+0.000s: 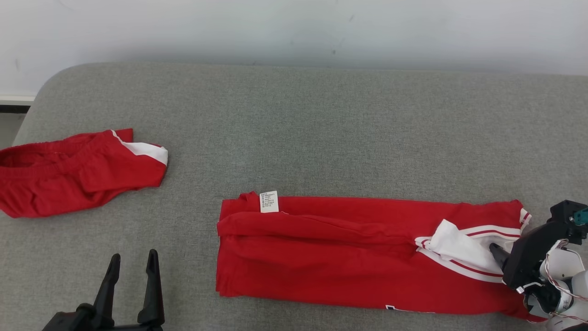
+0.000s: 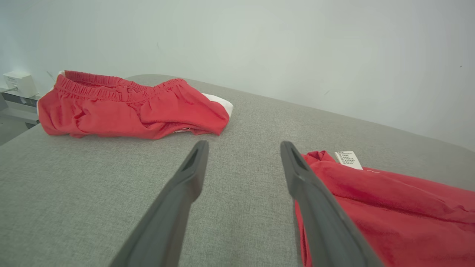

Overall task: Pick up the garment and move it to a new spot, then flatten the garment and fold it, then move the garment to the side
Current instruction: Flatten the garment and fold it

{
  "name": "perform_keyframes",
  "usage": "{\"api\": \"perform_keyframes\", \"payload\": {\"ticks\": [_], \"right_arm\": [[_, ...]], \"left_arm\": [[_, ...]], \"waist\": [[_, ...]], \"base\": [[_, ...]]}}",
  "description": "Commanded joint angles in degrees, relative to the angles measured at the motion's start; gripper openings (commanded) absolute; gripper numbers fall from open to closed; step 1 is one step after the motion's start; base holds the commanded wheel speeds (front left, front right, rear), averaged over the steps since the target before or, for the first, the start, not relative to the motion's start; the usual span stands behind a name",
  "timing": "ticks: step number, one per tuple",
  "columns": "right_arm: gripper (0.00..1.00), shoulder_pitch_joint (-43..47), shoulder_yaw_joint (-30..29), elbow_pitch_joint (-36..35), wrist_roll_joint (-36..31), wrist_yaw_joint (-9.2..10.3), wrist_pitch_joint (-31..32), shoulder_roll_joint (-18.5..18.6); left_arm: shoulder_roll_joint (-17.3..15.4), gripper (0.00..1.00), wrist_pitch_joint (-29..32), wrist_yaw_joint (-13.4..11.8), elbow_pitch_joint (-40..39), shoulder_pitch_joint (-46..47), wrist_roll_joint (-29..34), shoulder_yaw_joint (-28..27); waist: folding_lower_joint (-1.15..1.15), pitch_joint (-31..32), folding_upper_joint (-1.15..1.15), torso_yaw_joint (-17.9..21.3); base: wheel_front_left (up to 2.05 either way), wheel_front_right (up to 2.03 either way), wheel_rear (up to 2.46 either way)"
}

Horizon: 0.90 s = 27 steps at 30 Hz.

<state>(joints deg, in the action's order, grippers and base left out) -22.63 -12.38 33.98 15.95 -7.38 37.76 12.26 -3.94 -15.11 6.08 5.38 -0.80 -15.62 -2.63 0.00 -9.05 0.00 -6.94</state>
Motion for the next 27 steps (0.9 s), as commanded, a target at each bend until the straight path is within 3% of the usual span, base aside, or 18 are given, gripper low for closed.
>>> {"api": "perform_keyframes", "payload": {"ticks": [1,2,3,4,5,22,27], "right_arm": [[0.74,1.1,1.3,2.2,-0.3,-0.18,0.5,-2.1],[0.44,1.1,1.5,2.3,-0.4,-0.18,0.2,-2.1],[0.29,0.9,1.6,2.3,-0.6,-0.18,-0.5,-1.9],[0.07,0.6,1.6,2.2,-0.8,-0.17,-1.1,-1.5],[0.0,0.4,1.4,2.3,-1.0,-0.17,-1.8,-1.0],[0.0,-0.6,-6.7,-1.8,-8.2,-0.02,-6.5,9.1],[0.0,0.8,-7.5,-4.3,-9.9,-0.02,-5.6,8.7]], "left_arm": [[0.1,1.0,0.0,0.2,0.1,0.6,0.8,-0.3],[0.2,1.0,0.0,0.3,0.2,0.5,0.8,-0.4],[0.3,1.0,0.0,0.4,0.3,0.5,0.8,-0.5],[0.3,1.0,0.0,0.4,0.4,0.5,0.8,-0.7],[0.4,1.0,0.0,0.4,0.4,0.6,0.8,-0.8],[0.7,1.0,0.0,1.2,-0.1,-0.4,0.8,-1.3],[0.8,1.0,0.0,1.3,0.1,-0.8,0.8,-1.3]], "waist": [[0.0,0.0,0.0,0.1],[0.0,0.0,0.0,0.2],[0.0,0.0,0.0,0.3],[0.0,0.0,0.0,0.5],[0.0,0.1,0.0,0.6],[0.0,1.7,0.0,2.7],[0.0,2.7,0.0,2.9]], "base": [[0.0,0.0,0.0],[0.0,0.0,0.0],[0.0,0.0,0.0],[0.0,0.0,0.0],[0.0,0.0,0.0],[0.0,0.0,0.0],[0.0,0.0,0.0]]}}
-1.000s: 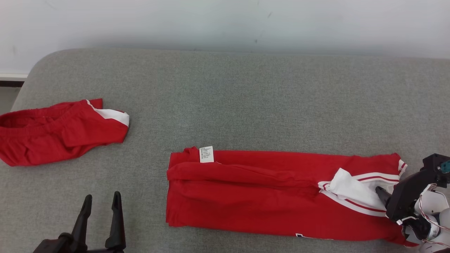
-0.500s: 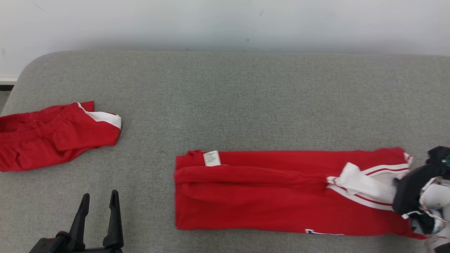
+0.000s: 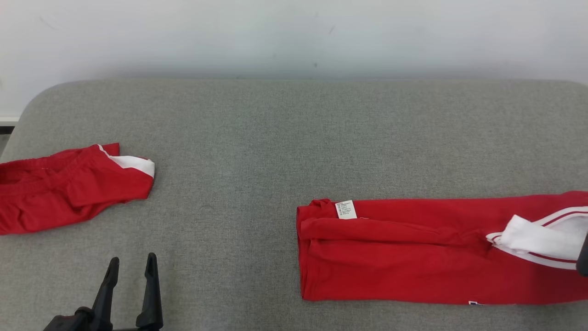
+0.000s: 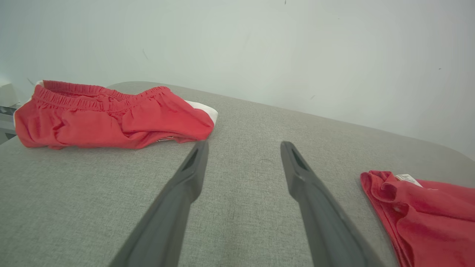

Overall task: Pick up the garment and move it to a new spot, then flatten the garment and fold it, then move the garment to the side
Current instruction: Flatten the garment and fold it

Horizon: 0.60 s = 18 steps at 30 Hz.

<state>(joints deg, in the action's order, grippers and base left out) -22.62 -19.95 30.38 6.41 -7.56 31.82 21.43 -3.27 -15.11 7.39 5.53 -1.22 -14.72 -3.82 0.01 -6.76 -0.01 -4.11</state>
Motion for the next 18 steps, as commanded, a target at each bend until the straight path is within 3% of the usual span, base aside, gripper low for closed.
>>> {"api": "perform_keyframes", "payload": {"ticks": [1,12,18], "right_arm": [[0.0,1.0,0.6,-1.7,0.0,0.16,0.3,-1.0],[0.0,6.4,15.3,-16.2,6.4,0.16,5.1,-7.0],[0.0,6.3,23.1,-18.4,8.1,0.16,6.7,-8.8]], "left_arm": [[0.1,1.0,0.0,0.0,0.0,-0.6,-0.2,-0.1],[0.3,1.0,0.0,0.0,0.3,-2.5,-0.1,-0.1],[0.3,1.0,0.0,-0.1,0.3,-3.3,-0.1,0.0]], "waist": [[-0.01,0.7,0.01,0.2],[-0.01,4.1,0.01,0.9],[-0.01,5.2,0.01,1.3]], "base": [[0.0,0.0,0.0],[0.0,0.0,0.0],[0.0,0.0,0.0]]}}
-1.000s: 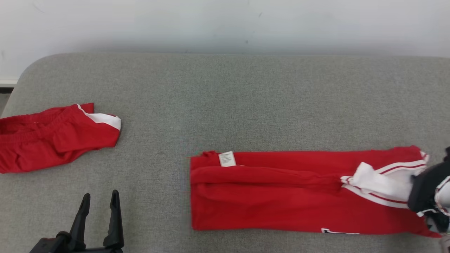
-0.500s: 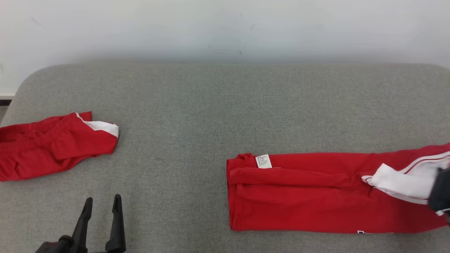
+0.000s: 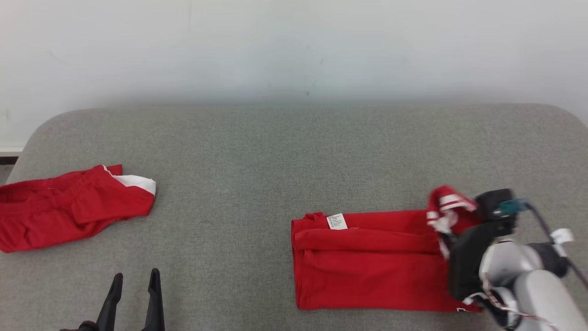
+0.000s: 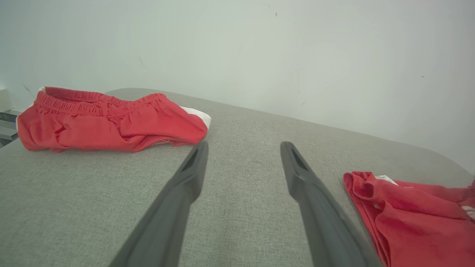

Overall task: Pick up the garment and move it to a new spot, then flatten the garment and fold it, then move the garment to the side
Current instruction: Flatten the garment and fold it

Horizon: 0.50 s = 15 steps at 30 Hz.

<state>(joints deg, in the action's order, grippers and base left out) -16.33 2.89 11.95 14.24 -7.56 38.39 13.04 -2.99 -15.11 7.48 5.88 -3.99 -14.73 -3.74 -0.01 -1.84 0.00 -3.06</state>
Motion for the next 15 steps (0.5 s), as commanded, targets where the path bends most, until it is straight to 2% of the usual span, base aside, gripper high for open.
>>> {"api": "perform_keyframes", "payload": {"ticks": [1,6,15], "right_arm": [[0.0,-0.4,1.6,0.2,0.6,0.16,0.3,-0.7],[0.0,-3.4,7.7,4.0,2.3,0.15,-0.1,-3.5],[0.0,-10.5,13.2,14.9,4.1,0.15,-2.9,-8.3]], "left_arm": [[0.1,1.0,0.0,-0.3,-0.1,-0.7,-0.1,0.0],[0.1,1.0,0.0,-0.5,-0.3,-1.0,-0.2,0.7],[0.1,1.0,0.0,-1.0,0.1,0.1,-1.0,2.8]], "waist": [[0.01,0.4,0.0,0.3],[0.01,0.6,0.0,0.1],[0.01,0.0,0.0,-2.1]], "base": [[0.0,0.0,0.0],[0.0,0.0,0.0],[0.0,0.0,0.0]]}}
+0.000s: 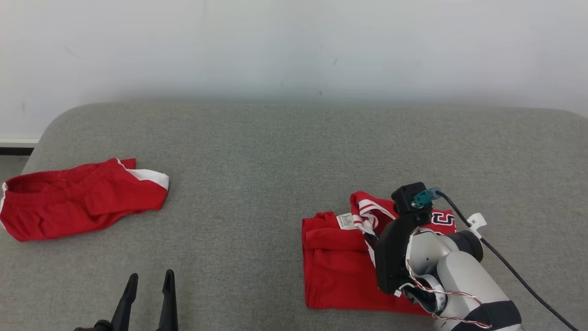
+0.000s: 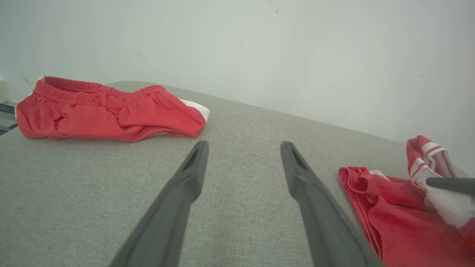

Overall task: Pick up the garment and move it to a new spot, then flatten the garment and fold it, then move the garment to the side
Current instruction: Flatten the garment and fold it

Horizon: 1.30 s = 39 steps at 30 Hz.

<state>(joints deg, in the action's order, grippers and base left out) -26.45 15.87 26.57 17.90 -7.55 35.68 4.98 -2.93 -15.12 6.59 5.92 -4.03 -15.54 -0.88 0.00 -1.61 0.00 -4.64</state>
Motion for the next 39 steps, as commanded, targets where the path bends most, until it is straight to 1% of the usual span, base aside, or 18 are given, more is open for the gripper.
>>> {"api": "perform_keyframes", "payload": {"ticks": [1,10,15,16,17,22,23,24,25,27,29,32,36,39], "right_arm": [[0.0,-1.0,0.8,1.5,0.5,0.14,-0.6,-0.6],[0.0,-5.8,5.2,10.9,1.7,0.14,-5.1,-2.1],[0.0,-8.5,8.5,15.4,5.3,0.14,-8.8,-2.1],[0.49,-8.7,9.0,16.2,6.0,0.14,-9.4,-2.1],[1.0,-8.9,9.4,16.9,6.6,0.14,-9.9,-2.1],[1.0,-10.6,10.4,18.0,11.4,0.14,-14.1,-2.1],[1.0,-10.6,10.4,18.0,11.4,0.14,-14.1,-2.1],[1.0,-11.2,10.1,17.2,15.3,0.14,-16.2,-2.1],[1.0,-11.2,10.1,17.2,15.3,0.14,-16.2,-2.1],[1.0,-12.6,9.2,16.7,17.0,0.14,-19.4,-2.1],[1.0,-13.6,7.4,17.4,16.8,0.14,-22.9,-2.0],[1.0,-14.4,4.5,18.7,14.5,0.14,-27.5,-1.6],[1.0,-12.5,2.2,18.9,10.1,0.14,-32.5,1.9],[1.0,-9.8,1.3,17.6,7.2,0.14,-35.8,4.3]], "left_arm": [[0.0,1.0,0.0,-0.2,0.2,0.1,-0.1,0.1],[0.0,1.0,0.0,0.1,0.8,1.6,-0.5,0.9],[0.0,1.0,0.0,0.3,1.7,2.8,-0.6,1.3],[0.0,1.0,0.0,0.4,1.9,3.0,-0.6,1.3],[0.0,1.0,0.0,0.3,2.1,3.0,-0.6,1.3],[0.0,1.0,0.0,0.4,2.4,3.2,-0.7,0.6],[0.0,1.0,0.0,0.4,2.4,3.2,-0.7,0.6],[0.0,1.0,0.0,0.5,2.5,2.9,-0.7,0.2],[0.0,1.0,0.0,0.5,2.5,2.9,-0.7,0.2],[0.0,1.0,0.0,0.5,2.6,2.5,-0.7,-0.3],[0.1,1.0,0.0,0.6,2.5,2.0,-0.7,-0.5],[0.0,1.0,0.0,0.7,2.4,1.4,-0.7,-0.6],[0.0,1.0,0.0,0.8,2.3,0.7,-0.8,-0.7],[0.0,1.0,0.0,0.8,2.2,-0.3,-0.9,-0.9]], "waist": [[0.0,-0.2,0.0,-0.8],[0.0,-1.3,0.0,-3.2],[0.0,-1.8,0.0,-4.2],[0.0,-1.8,0.0,-4.3],[0.0,-1.8,0.0,-4.4],[0.0,-1.5,0.0,-4.2],[0.0,-1.5,0.0,-4.2],[0.0,-1.1,0.0,-3.8],[0.0,-1.1,0.0,-3.8],[0.0,-0.7,0.0,-3.1],[0.0,-0.3,0.0,-2.4],[0.0,0.6,0.0,-1.4],[0.0,1.7,0.0,-0.2],[0.0,2.6,0.0,0.7]], "base": [[0.0,0.0,0.0],[0.0,0.0,0.0],[0.0,0.0,0.0],[0.0,0.0,0.0],[0.0,0.0,0.0],[0.0,0.0,0.0],[0.0,0.0,0.0],[0.0,0.0,0.0],[0.0,0.0,0.0],[0.0,0.0,0.0],[0.0,0.0,0.0],[0.0,0.0,0.0],[0.0,0.0,0.0],[0.0,0.0,0.0]]}}
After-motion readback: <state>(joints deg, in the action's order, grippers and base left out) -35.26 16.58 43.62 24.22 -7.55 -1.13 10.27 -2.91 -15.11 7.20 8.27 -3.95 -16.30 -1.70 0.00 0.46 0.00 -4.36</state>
